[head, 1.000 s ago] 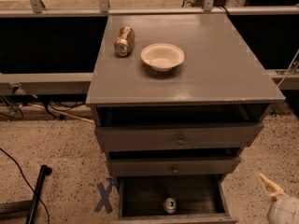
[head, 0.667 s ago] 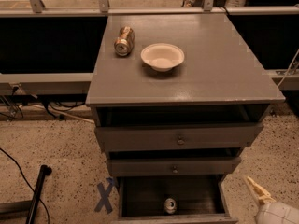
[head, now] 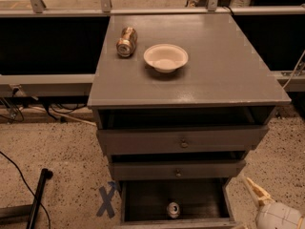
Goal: Pick 7up can from bottom drawer and place on counter
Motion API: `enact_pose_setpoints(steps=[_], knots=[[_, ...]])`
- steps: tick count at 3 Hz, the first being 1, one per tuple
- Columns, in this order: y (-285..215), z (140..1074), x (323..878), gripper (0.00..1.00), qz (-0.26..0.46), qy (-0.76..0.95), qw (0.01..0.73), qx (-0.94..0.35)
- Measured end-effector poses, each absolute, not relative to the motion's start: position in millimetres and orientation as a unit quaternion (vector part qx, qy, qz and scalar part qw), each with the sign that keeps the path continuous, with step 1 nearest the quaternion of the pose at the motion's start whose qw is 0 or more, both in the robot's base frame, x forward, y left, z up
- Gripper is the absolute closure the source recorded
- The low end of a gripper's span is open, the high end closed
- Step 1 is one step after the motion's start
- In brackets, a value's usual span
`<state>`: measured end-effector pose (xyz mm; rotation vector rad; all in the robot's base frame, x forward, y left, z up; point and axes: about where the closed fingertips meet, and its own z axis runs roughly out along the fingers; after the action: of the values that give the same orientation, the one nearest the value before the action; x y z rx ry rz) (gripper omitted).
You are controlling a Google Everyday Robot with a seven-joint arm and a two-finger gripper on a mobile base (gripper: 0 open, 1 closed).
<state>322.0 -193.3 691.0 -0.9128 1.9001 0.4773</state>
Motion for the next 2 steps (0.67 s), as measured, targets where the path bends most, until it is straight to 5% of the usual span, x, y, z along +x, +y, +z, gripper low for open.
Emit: enact_pose_setpoints(steps=[2], knots=[[-133,661,381,0.00,0.260,0.670,0.579,-0.386]])
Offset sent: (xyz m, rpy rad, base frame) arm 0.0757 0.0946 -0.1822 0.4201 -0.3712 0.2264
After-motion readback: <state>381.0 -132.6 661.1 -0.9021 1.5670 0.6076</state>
